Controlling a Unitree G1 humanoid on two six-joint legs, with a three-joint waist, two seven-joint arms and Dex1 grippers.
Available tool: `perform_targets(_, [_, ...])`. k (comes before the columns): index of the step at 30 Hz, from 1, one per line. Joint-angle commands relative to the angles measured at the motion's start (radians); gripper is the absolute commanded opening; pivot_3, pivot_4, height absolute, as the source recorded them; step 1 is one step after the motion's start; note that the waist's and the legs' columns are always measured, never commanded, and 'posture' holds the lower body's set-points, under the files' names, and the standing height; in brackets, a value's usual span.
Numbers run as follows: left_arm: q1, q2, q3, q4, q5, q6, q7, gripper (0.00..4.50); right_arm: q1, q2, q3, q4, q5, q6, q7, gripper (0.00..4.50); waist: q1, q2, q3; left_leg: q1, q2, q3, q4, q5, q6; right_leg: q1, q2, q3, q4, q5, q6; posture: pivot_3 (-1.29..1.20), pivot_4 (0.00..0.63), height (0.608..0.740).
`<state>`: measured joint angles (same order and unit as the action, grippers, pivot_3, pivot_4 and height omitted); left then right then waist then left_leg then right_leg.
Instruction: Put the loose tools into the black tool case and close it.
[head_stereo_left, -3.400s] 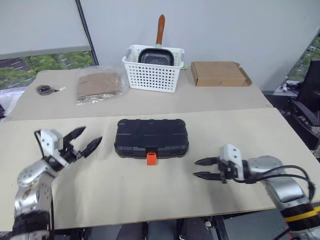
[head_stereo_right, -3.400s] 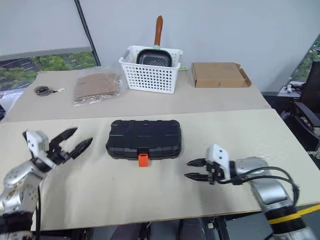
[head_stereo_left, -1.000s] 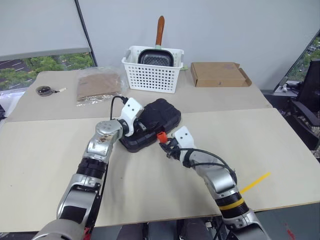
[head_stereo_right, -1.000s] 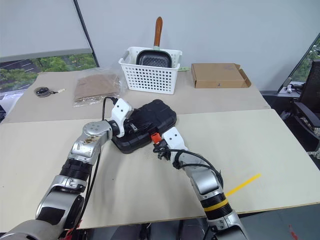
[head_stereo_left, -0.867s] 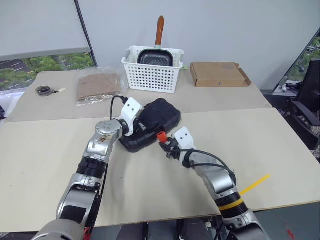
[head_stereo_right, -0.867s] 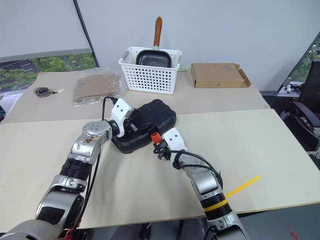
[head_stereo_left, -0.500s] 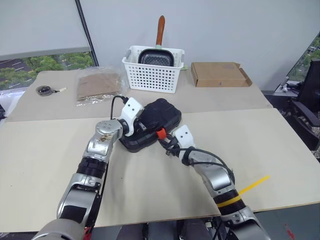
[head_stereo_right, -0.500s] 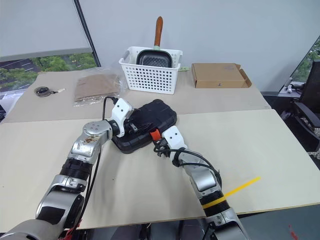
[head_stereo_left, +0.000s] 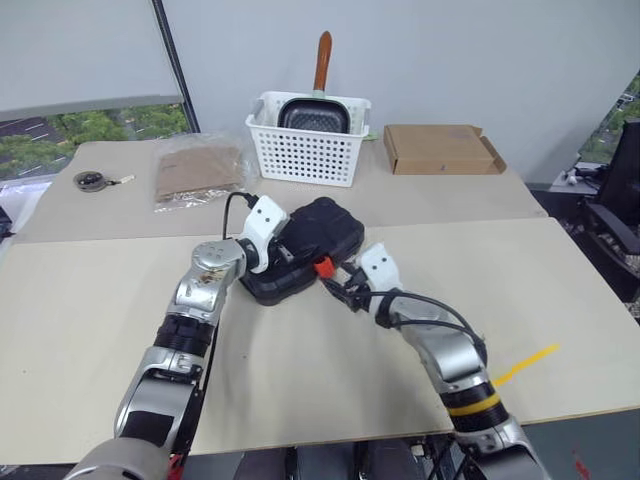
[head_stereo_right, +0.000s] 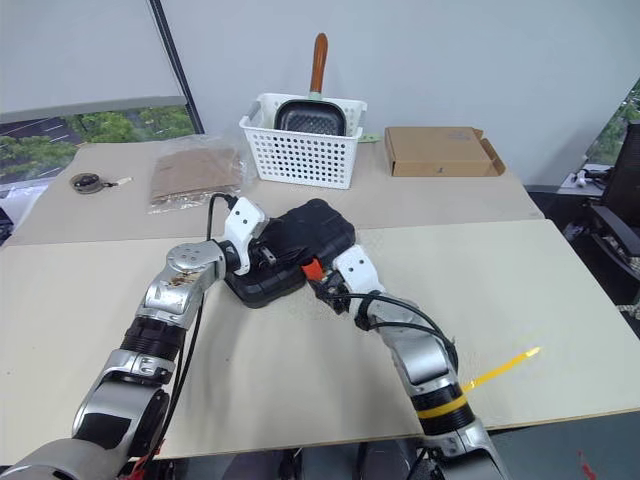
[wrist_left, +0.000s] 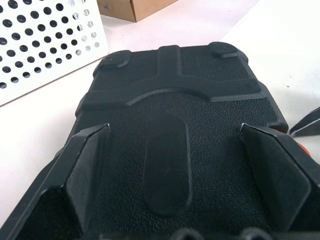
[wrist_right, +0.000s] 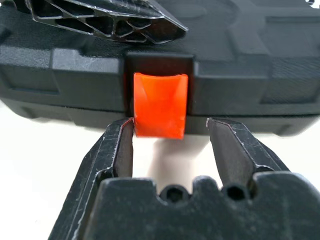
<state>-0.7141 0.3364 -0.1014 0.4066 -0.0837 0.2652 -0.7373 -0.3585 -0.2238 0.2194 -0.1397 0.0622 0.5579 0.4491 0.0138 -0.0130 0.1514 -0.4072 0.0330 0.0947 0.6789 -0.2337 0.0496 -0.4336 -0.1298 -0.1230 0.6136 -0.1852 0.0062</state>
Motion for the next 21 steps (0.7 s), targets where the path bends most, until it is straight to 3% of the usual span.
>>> perform_targets(1, [0.039, -0.011, -0.048, 0.071, 0.035, 0.033, -0.003, 4.50, 0.001, 0.005, -0.015, -0.079, 0.025, 0.042, -0.002, 2.02, 0.000, 0.000, 0.000, 0.000, 0.000, 0.000, 0.000, 0.000, -0.001, 0.000, 0.000, 0.000, 0.000, 0.000, 0.000, 0.00, 0.150, 0.700])
perform_targets(4, [0.038, -0.014, -0.049, 0.072, 0.034, 0.033, -0.003, 4.50, -0.014, 0.015, -0.003, -0.064, 0.016, 0.045, -0.002, 0.89, 0.000, 0.000, 0.000, 0.000, 0.000, 0.000, 0.000, -0.001, -0.002, 0.000, 0.000, 0.000, 0.000, 0.000, 0.000, 0.00, 0.150, 0.700])
perform_targets(7, [0.037, -0.015, -0.049, 0.072, 0.034, 0.033, -0.002, 4.50, -0.045, 0.032, 0.001, -0.026, 0.010, 0.031, -0.005, 0.04, 0.001, 0.000, 0.000, 0.000, 0.000, -0.001, 0.000, -0.001, -0.002, 0.000, 0.000, -0.001, -0.001, 0.000, 0.000, 0.00, 0.150, 0.700])
perform_targets(21, [0.056, -0.018, -0.054, 0.051, 0.030, 0.045, -0.003, 4.50, -0.171, 0.100, 0.012, 0.128, -0.009, -0.053, -0.013, 0.04, -0.014, 0.000, 0.000, 0.001, 0.002, 0.000, 0.000, -0.001, -0.003, -0.001, 0.000, -0.001, 0.000, 0.001, 0.001, 0.00, 0.150, 0.700])
